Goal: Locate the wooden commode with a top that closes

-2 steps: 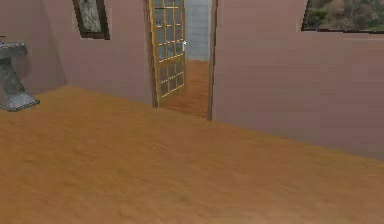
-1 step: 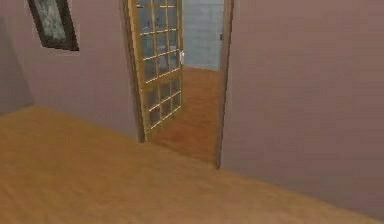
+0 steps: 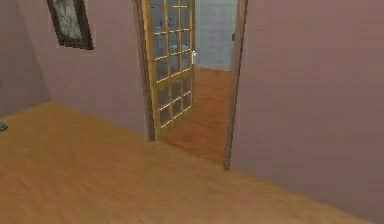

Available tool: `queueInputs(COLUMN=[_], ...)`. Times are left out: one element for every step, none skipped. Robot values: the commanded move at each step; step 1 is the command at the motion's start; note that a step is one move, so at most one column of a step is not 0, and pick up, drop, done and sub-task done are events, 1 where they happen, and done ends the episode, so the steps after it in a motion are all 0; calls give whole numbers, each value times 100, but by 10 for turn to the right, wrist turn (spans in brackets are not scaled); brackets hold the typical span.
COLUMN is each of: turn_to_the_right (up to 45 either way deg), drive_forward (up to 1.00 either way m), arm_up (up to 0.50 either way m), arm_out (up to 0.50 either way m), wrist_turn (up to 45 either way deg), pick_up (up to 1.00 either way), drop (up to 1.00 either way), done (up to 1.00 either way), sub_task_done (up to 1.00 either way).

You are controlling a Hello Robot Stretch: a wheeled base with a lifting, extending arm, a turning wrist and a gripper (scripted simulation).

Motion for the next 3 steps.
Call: queueInputs(turn_to_the_right=[0, 0, 60], drive_forward=[100, 40, 0], arm_up=[0, 0, 0], arm_out=[0, 0, 0], wrist_turn=[0, 0, 0], pick_up=[0, 0, 0], drop=[0, 0, 0], done=[0, 0, 0], sub_task_done=[0, 0, 0])
